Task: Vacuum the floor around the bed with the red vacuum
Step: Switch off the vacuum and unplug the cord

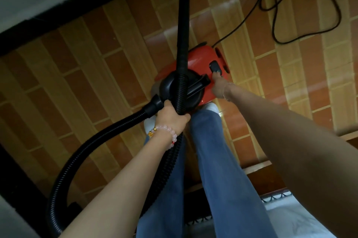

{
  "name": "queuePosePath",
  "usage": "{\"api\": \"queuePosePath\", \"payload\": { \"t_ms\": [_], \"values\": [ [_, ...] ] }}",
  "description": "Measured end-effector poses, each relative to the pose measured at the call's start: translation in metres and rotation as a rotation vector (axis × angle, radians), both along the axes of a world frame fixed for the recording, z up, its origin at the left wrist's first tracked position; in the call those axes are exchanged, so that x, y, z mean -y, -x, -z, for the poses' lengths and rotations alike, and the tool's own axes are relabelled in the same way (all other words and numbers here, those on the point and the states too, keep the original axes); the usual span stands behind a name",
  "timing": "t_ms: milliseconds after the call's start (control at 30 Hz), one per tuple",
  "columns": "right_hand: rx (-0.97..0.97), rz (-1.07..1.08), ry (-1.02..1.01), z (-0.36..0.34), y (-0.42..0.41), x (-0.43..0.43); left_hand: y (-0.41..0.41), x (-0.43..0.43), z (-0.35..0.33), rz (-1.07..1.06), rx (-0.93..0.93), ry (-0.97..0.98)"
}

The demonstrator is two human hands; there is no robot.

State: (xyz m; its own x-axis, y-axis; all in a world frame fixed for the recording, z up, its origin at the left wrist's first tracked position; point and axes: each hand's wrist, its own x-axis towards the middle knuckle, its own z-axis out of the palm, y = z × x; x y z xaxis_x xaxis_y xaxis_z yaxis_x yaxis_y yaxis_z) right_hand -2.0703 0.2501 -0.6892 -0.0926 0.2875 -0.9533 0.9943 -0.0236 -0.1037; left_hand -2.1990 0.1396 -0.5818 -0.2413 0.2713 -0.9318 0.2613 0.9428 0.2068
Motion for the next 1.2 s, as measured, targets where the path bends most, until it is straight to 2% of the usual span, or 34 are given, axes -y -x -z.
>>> {"api": "queuePosePath", "payload": {
  "t_ms": [133, 333, 533, 767, 867, 933, 1067, 1200],
  "values": [
    [-0.001, -0.026, -0.004, 0.005, -0.008, 0.004, -0.003, 0.003, 0.003, -0.031, 0.014, -0.020],
    [-0.033, 0.045, -0.057, -0.014, -0.006, 0.003, -0.004, 0.012, -0.001, -0.079, 0.081, -0.032],
    [-0.115, 0.202, -0.116, -0.071, -0.003, 0.009, -0.008, 0.023, -0.026, -0.171, 0.166, -0.009],
    [-0.240, 0.403, -0.200, -0.160, 0.005, 0.018, -0.008, 0.028, -0.097, -0.151, 0.165, -0.085],
    [-0.323, 0.426, -0.232, -0.218, 0.013, 0.024, -0.001, 0.033, -0.145, -0.043, 0.139, -0.119],
    [-0.376, 0.421, -0.260, -0.256, 0.018, 0.029, 0.005, 0.036, -0.179, 0.126, 0.097, -0.147],
    [-0.464, 0.454, -0.291, -0.327, 0.021, 0.045, 0.021, 0.048, -0.247, 0.456, -0.073, -0.193],
    [-0.497, 0.440, -0.277, -0.382, 0.018, 0.069, 0.034, 0.063, -0.304, 0.627, -0.294, -0.264]
  ]
}}
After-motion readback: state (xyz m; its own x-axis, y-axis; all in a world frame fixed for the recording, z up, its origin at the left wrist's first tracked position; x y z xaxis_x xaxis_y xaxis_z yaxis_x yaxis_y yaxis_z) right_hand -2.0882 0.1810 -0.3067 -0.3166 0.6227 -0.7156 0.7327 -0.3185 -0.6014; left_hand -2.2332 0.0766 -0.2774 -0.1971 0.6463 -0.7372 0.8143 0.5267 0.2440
